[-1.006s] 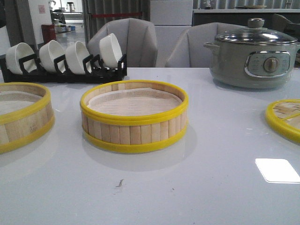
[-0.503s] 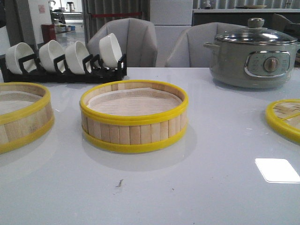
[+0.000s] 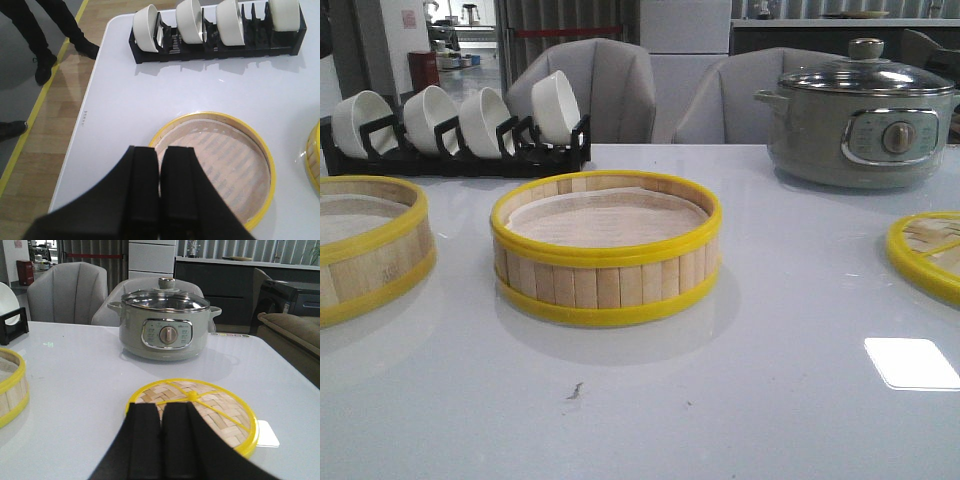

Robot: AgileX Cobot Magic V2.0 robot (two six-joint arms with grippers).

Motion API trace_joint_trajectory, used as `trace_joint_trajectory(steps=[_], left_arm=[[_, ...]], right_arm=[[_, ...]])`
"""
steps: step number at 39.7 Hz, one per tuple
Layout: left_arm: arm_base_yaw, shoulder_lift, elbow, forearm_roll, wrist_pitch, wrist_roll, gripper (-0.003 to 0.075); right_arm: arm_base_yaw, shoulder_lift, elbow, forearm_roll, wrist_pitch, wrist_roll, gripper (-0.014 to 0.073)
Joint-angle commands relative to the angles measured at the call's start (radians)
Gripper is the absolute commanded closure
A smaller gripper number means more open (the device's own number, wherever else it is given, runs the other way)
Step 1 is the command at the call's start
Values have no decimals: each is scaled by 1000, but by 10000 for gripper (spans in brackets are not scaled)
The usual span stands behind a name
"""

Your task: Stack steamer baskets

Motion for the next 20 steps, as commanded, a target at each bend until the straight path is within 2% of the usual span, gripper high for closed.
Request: trace_joint_trajectory(steps=[1,20], left_arm=[[-6,-15,-32,-14,-60,32,637],[-6,-13,-32,-48,-71,33,637]], right_arm=[[-4,-21,-15,-5,-92,-5,543],[-4,-21,-15,-5,-92,-5,543]])
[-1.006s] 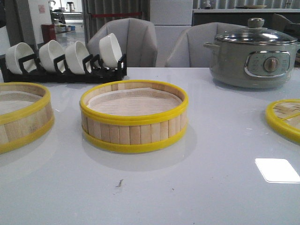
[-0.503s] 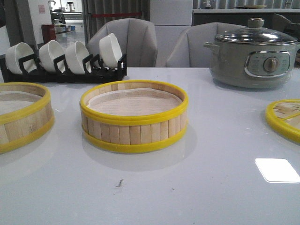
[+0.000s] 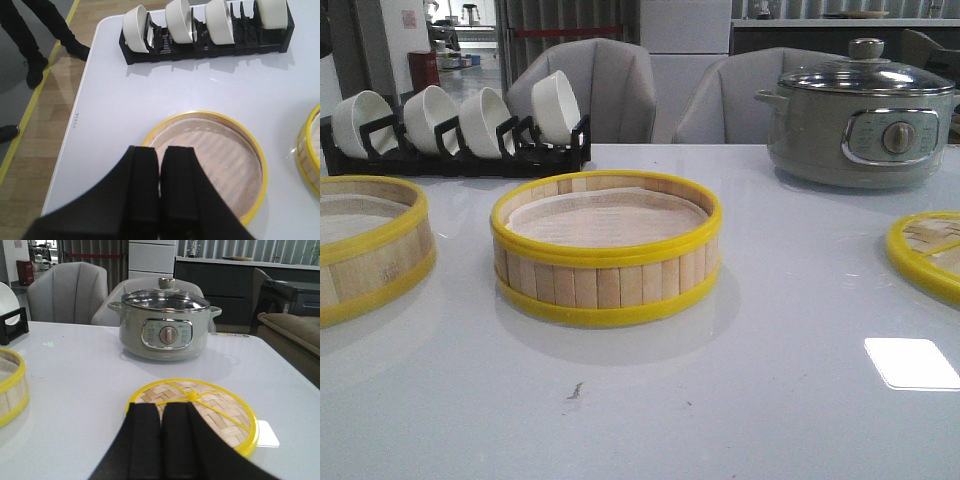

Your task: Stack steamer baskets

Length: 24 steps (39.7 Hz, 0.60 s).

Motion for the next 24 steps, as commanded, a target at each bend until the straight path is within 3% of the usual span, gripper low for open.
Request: trace_joint_trajectory(steps=[1,6,13,24], left_arm=[[-6,-15,-32,-9,-77,2,637],[-6,-15,-32,-37,-92,2,637],[-6,-11,-32,-197,-106,-3,637],[-6,-5,-32,-166,-108,-2,637]], right_arm=[[-4,-21,-15,-5,-92,-5,543],[-4,-21,-15,-5,-92,-5,543],[-4,-21,-15,-5,-92,-5,543],[-4,-21,-15,-5,-92,-5,543]])
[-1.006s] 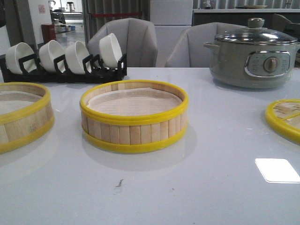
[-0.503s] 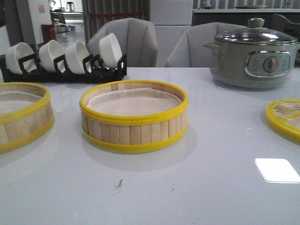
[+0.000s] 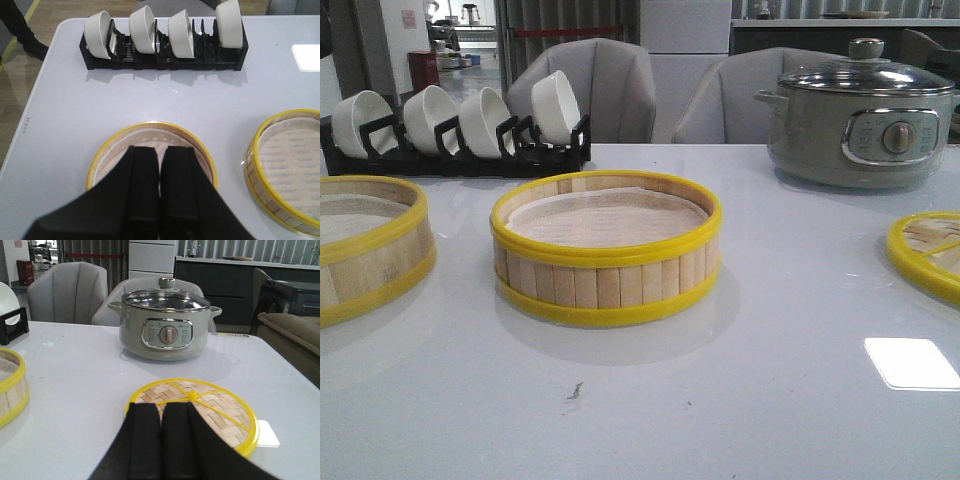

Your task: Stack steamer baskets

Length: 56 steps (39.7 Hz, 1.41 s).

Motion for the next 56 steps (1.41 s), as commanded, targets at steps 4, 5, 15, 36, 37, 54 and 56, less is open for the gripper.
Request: trace_joint_trajectory(steps=[4,5,15,36,37,54,56], left_arm=[[-5,-16,-32,0,-87,-3,637],[-5,-16,-32,0,-91,-3,637],[-5,-16,-32,0,-98,-3,637],[-5,-16,-32,0,-94,-3,637],[-5,-16,-32,0,-92,-3,637],[-5,-16,-32,0,-72,-3,637],[-5,-16,-32,0,-70,-3,637]], right_arm=[[-4,-21,-15,-5,-91,-5,543],[-4,-21,-15,-5,-91,-5,543],[-4,-21,-15,-5,-90,-5,543],[-4,-21,-16,-5,-111,-18,543],[-4,-21,-16,-5,-123,-18,543],[-4,306,-447,22,184,13,543],[-4,419,-510,22,202,13,543]])
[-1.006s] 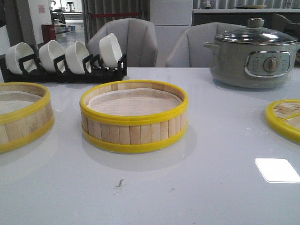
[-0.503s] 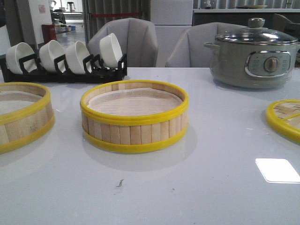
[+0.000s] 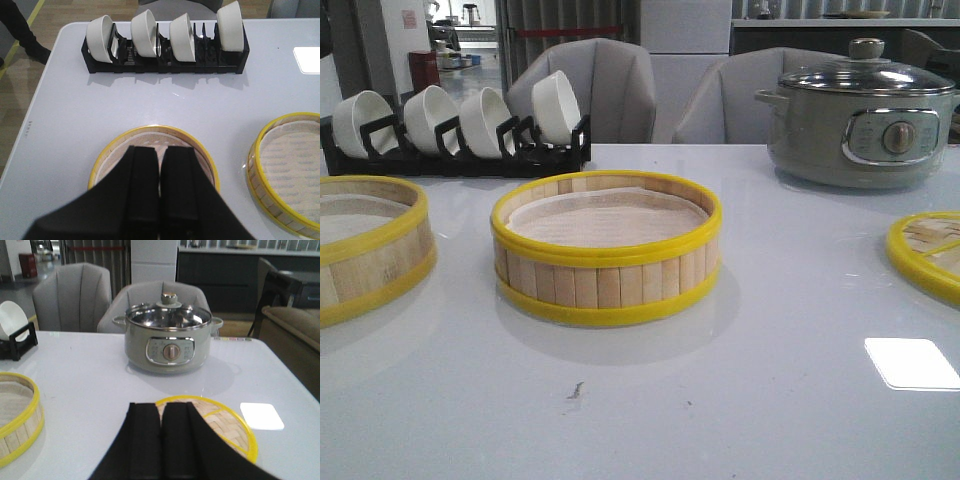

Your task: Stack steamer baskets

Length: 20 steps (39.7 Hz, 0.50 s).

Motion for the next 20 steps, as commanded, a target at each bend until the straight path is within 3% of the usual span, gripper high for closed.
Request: trace_joint_trajectory(steps=[1,10,20], left_arm=[[-5,-18,-32,-4,-52,-3,637],[-5,-18,-32,-4,-26,-3,637],[-5,-18,-32,-4,-24,-3,637]], right_arm=[[-4,193,-152,2,-20,6,543],[-4,550,-439,5,140,6,543],[-4,643,-537,22,147,6,543]])
